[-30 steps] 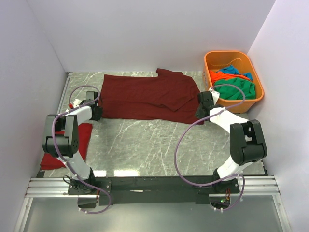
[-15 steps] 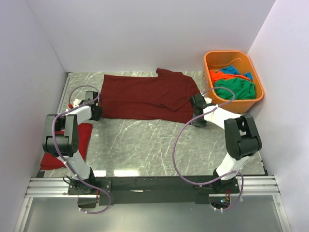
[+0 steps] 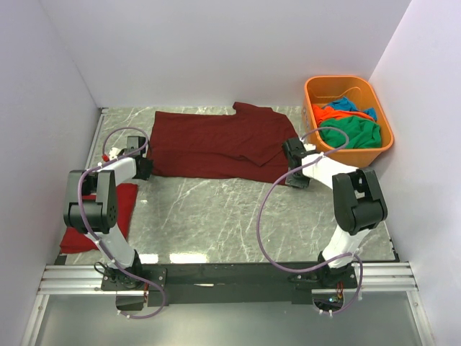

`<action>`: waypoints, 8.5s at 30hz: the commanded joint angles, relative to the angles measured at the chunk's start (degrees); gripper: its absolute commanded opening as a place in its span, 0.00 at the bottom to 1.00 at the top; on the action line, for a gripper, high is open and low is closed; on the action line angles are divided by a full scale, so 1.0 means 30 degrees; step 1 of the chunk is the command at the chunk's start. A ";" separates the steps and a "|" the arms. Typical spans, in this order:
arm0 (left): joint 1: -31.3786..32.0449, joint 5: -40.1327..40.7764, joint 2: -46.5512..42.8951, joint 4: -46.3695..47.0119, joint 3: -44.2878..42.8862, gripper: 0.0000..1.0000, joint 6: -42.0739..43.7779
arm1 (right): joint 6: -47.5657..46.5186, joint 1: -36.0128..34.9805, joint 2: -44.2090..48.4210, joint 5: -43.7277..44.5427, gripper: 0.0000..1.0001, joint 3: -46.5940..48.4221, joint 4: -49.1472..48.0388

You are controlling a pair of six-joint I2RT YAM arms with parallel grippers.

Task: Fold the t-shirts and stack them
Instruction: Fold the tshirt

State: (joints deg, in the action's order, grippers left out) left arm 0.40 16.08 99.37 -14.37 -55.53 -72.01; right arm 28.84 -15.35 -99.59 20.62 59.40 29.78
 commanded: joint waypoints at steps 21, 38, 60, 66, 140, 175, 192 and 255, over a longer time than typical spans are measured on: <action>-0.0076 -0.0671 0.0098 0.0601 -0.0358 0.01 0.0301 | -0.0970 -0.0361 0.0064 0.2063 0.47 0.1117 -0.1284; -0.0076 -0.0204 -0.0077 -0.0041 -0.0533 0.01 0.0214 | -0.0825 -0.0419 0.0296 0.3758 0.00 0.2378 0.0850; -0.0076 0.1204 -0.1717 -0.0894 0.0286 0.01 -0.0021 | -0.0211 -0.1410 0.2169 0.3939 0.54 0.2877 0.1499; -0.0076 0.0941 -0.1747 -0.0513 0.0637 0.01 0.0096 | 0.3096 -0.2205 0.5975 0.0719 0.53 -0.0309 -0.1716; 0.0919 0.2491 -0.6050 -0.3117 0.2919 0.01 -0.0664 | 0.6736 0.8017 1.1895 -0.5760 0.00 -0.8314 -0.5477; 0.2442 -0.1664 -1.7429 -0.3619 0.6415 0.64 0.3490 | 0.3335 0.6151 1.9548 -0.9016 0.83 -1.1215 -0.4240; 0.2971 -0.4420 -1.4462 -0.4614 0.2894 0.63 0.7713 | 0.8843 -0.2733 1.2373 -0.4940 0.60 -1.3413 -1.3234; 0.2971 -0.4127 -1.4960 -0.4409 0.2600 0.61 0.7890 | 0.8170 -0.3643 0.7588 -0.3857 0.27 -0.8898 -1.1835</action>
State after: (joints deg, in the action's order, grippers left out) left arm 9.10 4.16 55.35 -28.56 -46.28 -49.19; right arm 52.53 -26.26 -80.79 6.52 34.61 -7.92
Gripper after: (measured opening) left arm 0.611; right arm 0.266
